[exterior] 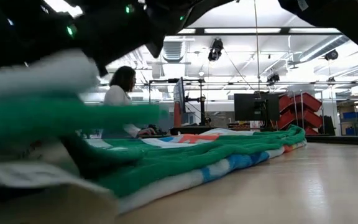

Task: Roll towel
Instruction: Roll the multi-color dinosaur print towel

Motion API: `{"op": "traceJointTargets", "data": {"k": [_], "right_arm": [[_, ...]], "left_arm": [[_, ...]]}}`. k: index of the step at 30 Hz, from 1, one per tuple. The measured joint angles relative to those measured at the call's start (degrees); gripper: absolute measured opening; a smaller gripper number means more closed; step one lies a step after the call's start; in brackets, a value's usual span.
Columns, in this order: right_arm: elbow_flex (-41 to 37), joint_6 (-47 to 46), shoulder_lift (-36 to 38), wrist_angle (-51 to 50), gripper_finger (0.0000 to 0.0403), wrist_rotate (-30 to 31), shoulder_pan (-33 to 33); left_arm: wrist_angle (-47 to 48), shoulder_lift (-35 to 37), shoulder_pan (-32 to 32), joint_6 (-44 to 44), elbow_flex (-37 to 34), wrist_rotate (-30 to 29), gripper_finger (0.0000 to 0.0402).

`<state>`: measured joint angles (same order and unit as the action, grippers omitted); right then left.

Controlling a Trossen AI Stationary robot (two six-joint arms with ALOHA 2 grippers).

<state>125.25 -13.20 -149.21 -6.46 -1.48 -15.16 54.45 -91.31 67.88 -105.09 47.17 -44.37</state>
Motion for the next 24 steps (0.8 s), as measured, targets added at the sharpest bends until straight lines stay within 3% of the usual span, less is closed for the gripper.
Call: {"op": "traceJointTargets", "data": {"k": [9, 14, 18, 24], "right_arm": [[0.0, -3.36, -0.07, -1.54, 0.0, 1.35, 0.84], [0.0, -3.6, -0.07, -1.06, 0.0, -4.01, 0.08], [-0.07, -2.68, -0.07, -1.13, 0.0, -4.51, -0.4], [-0.9, -2.66, -0.12, -3.48, 0.0, 3.37, -0.12]], "left_arm": [[0.57, 0.0, -0.04, -0.37, -0.06, -2.82, 0.0116], [0.53, -0.31, -0.19, -0.87, -0.79, -6.22, 0.0116], [-2.16, -0.94, -0.39, -2.09, -2.82, -8.74, 0.0116], [-8.51, -1.92, -0.37, -2.15, -5.23, -8.62, 0.0116]]}}
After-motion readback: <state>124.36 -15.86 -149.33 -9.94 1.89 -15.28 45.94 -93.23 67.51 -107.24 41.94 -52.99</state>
